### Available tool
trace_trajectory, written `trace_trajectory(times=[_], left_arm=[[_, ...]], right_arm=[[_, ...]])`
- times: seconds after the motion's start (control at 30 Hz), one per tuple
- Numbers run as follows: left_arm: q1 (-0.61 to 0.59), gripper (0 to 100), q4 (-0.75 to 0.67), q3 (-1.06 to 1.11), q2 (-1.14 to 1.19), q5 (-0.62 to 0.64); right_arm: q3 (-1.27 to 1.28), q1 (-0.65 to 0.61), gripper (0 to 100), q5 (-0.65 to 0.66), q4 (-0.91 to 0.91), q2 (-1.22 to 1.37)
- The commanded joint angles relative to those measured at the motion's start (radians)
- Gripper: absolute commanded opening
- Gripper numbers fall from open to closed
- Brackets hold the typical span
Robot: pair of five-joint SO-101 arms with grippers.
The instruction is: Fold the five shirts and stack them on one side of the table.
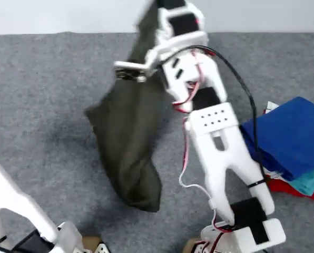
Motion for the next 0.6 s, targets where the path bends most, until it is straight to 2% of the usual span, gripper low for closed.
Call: trace_trajectory(times=[0.0,0.13,0.23,0.33,0.43,0.57], left_arm=[[0.091,1,-0.014,0.001,-0.014,-0.011],[0.226,1,-0.014,0.002,-0.003,-0.003],[0.327,2,-0.038,-0.004,0.057,0.084],[0.408,8,-0.092,-0.012,0.163,0.181],[0.483,12,-0.115,-0.084,0.290,0.253],[0.585,15,-0.101,-0.246,0.480,0.256]], right_arm=[[0.121,0.087,0.9,-0.005,-0.013,-0.013],[0.253,0.163,0.9,-0.132,-0.013,-0.013],[0.330,0.211,0.9,-0.198,-0.013,-0.015],[0.371,0.252,0.9,-0.226,-0.013,-0.015],[0.387,0.282,0.9,-0.250,-0.013,-0.015],[0.388,0.314,0.9,-0.310,-0.013,-0.015]])
